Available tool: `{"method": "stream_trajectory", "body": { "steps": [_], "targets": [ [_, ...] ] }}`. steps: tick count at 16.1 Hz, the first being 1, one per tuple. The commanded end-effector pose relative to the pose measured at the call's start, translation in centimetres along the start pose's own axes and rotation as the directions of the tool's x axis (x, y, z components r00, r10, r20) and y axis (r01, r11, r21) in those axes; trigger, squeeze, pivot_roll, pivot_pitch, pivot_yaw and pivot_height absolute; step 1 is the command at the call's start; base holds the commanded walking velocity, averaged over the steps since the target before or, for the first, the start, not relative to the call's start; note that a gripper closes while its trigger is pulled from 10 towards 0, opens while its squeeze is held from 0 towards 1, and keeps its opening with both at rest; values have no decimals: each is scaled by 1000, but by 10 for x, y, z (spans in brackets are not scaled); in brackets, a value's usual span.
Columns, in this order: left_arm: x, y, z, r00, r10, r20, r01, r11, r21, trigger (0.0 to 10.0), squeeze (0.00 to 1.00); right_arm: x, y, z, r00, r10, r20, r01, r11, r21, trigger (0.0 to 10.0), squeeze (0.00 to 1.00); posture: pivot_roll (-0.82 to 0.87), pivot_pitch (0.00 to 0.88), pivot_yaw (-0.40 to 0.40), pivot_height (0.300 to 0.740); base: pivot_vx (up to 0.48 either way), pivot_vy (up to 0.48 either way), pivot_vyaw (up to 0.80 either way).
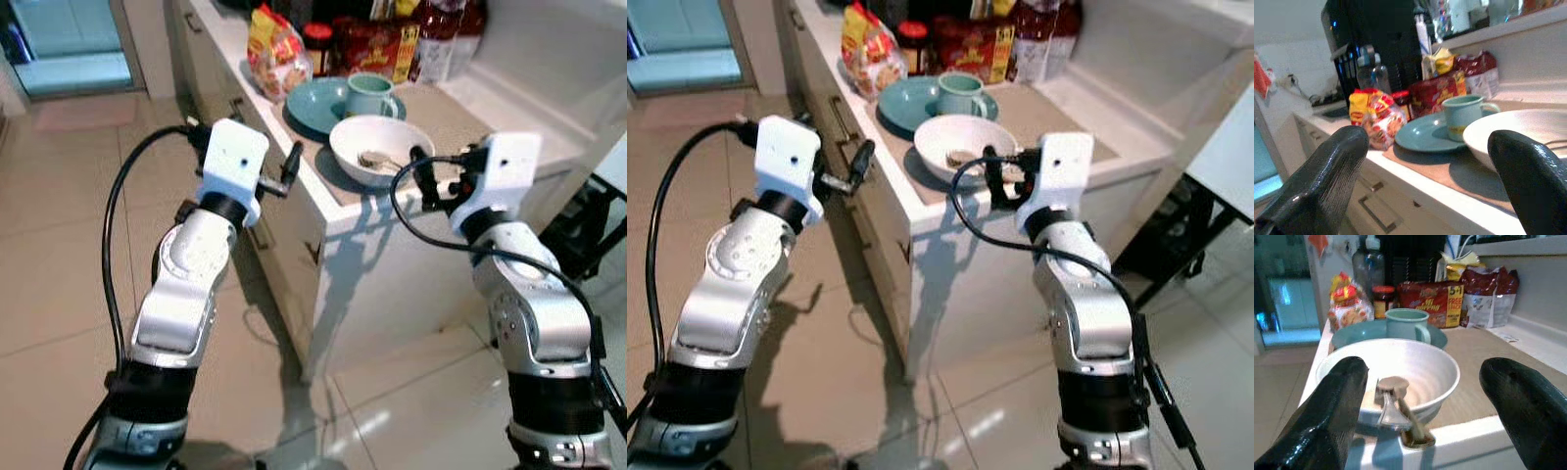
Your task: Setting the table
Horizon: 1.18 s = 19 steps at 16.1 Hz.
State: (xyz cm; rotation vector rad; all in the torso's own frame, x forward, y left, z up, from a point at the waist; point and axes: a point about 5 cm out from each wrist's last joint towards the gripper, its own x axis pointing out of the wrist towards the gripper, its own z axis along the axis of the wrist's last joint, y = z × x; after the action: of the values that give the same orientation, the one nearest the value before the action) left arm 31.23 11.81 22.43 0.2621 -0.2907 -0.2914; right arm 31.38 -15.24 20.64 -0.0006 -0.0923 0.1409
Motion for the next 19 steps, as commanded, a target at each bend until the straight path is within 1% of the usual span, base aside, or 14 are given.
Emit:
{"method": "stream_trajectory", "body": {
  "steps": [1, 2, 4, 6, 11, 16, 17, 19],
  "targets": [
    [-1, -2, 5, 999, -20, 27, 20, 1000, 2, 10000, 0, 2, -4, 5, 1000, -1, -5, 1, 999, -50, 10000, 0, 73, 0, -56, 740, 315, 0, 0],
    [-1, -2, 6, 999, -22, 34, 21, 1000, 12, 10000, 0, 3, -3, 10, 1000, 18, -3, -18, 997, -80, 10000, 0, 70, 0, -58, 740, 428, 0, 513],
    [-2, -2, 6, 999, -33, 33, 33, 999, 15, 10000, 0, 3, -3, 14, 1000, 20, -4, -21, 996, -92, 10000, 0, 70, 0, -58, 740, 439, 0, 594],
    [-3, -3, 6, 999, -43, 31, 42, 999, 14, 10000, 0, 3, -5, 15, 1000, -2, -3, 2, 999, -42, 10000, 0, 71, 0, -60, 740, 437, 0, 0],
    [-3, -6, 4, 998, -60, 21, 59, 998, 13, 10000, 0, 3, -8, 17, 1000, -7, -16, 6, 999, -51, 10000, 0, 58, 0, -56, 740, 439, 0, 0],
    [-3, -6, 4, 998, -57, 15, 57, 998, 15, 10000, 0, 1, -9, 21, 999, 35, -21, -36, 997, -62, 10000, 0, 58, 0, -59, 740, 427, 0, 0],
    [-3, -6, 3, 998, -58, 11, 58, 998, 14, 10000, 0, 1, -9, 21, 999, 38, -23, -39, 997, -61, 10000, 0, 57, 0, -58, 740, 341, 0, 0],
    [-4, -7, 1, 997, -73, -3, 73, 997, -1, 10000, 0, 1, -9, 21, 998, 40, -46, -43, 998, -47, 10000, 0, 54, 0, -55, 740, 0, 0, 0]
  ]
}}
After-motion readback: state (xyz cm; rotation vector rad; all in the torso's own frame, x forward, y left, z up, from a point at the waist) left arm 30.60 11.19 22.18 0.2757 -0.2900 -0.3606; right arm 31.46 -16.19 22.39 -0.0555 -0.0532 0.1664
